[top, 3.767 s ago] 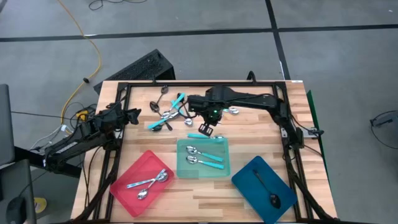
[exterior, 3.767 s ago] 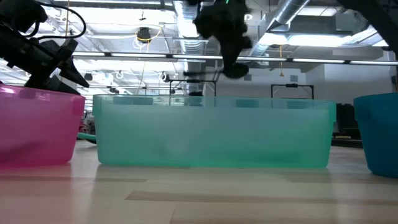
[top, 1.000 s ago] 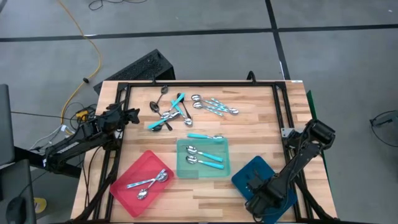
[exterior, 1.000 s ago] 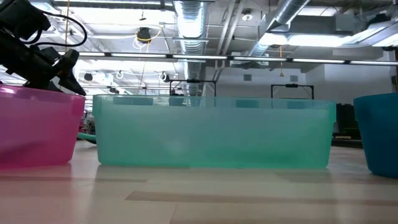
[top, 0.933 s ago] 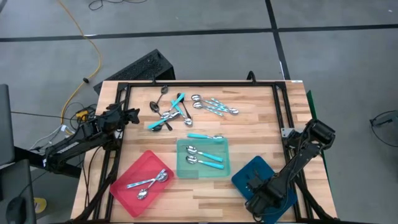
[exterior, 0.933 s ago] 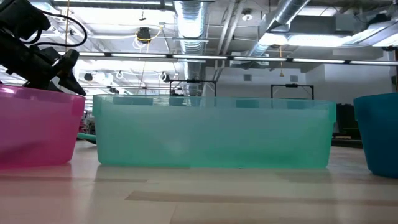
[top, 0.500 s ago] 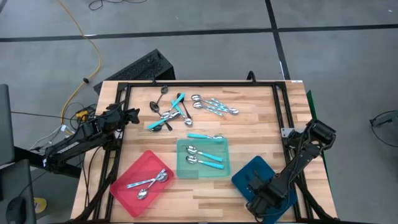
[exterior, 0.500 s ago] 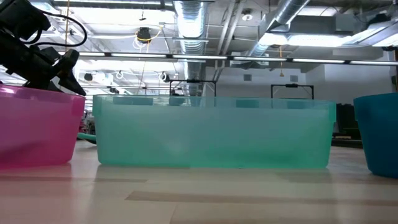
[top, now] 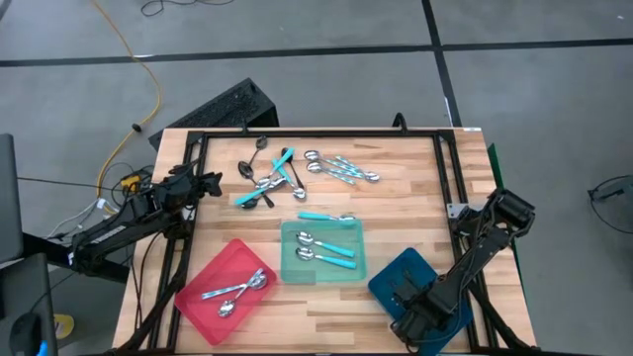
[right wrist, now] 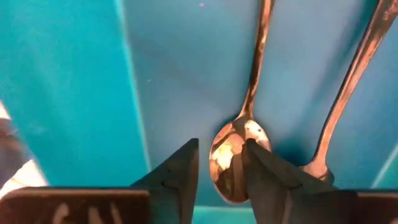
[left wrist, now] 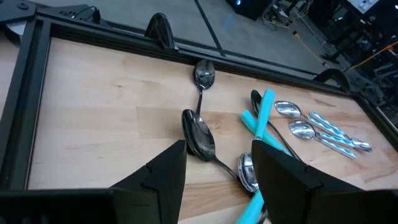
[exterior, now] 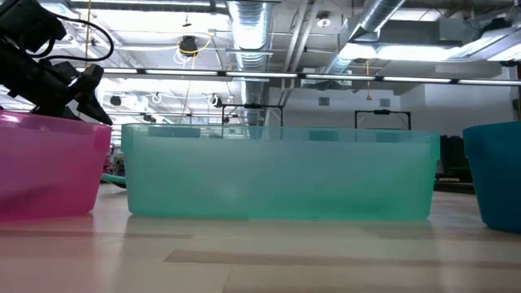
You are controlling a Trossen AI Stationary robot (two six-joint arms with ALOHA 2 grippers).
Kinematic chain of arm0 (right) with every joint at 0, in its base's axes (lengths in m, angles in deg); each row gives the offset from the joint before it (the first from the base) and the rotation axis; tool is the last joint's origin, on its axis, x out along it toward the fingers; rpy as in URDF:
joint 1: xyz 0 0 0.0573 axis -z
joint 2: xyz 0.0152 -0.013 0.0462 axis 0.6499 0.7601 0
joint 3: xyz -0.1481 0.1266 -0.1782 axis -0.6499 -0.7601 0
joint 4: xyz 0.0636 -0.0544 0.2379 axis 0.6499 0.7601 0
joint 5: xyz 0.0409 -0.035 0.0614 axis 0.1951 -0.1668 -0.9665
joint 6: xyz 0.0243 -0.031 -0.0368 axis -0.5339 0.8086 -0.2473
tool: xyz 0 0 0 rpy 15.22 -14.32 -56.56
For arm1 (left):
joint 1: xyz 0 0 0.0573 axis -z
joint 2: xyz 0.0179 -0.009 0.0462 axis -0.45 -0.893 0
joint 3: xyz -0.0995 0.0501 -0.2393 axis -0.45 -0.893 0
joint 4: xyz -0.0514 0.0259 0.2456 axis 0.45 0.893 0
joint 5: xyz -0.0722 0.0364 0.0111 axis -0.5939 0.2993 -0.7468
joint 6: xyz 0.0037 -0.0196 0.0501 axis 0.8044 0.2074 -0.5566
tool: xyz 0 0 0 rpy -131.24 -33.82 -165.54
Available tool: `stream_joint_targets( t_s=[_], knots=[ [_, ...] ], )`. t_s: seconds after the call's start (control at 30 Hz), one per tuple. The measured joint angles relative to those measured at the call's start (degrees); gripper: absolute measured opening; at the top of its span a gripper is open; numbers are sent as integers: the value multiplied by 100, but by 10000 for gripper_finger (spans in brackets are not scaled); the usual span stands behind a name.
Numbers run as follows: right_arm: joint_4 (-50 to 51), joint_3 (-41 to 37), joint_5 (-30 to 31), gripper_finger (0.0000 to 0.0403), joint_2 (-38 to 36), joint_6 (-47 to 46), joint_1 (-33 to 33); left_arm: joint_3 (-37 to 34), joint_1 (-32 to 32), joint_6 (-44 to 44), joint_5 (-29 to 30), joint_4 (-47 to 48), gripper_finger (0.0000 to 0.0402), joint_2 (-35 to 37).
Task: Sort silverware by color (type)
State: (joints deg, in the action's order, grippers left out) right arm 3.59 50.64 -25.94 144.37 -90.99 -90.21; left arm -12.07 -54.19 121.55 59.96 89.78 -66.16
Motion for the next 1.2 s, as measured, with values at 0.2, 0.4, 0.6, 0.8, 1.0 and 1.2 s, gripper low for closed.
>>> stream_joint_targets(
  t_s=[0.2, 0.4, 0.6, 0.8, 1.0, 1.2],
  knots=[
    [526, 2, 225, 182, -628, 167, 118, 0, 1, 0, -1, 0, 167, 1],
    [1558, 2, 812, 186, -1630, 711, 475, 0, 0, 0, -1, 0, 167, 1],
    [2056, 2, 1984, 184, -2578, 1831, 1452, 0, 1, -2, -2, 0, 167, 0],
    [1929, 2, 2413, 188, -2983, 3706, 2994, 0, -1, -2, -52, -1, 167, 1],
    [1666, 13, 2409, 188, -2845, 5824, 4611, 0, -1, 0, -81, 0, 167, 0],
    [1179, 12, 2391, 188, -2571, 7317, 6072, 0, 0, 90, -79, -1, 167, 1]
  ],
)
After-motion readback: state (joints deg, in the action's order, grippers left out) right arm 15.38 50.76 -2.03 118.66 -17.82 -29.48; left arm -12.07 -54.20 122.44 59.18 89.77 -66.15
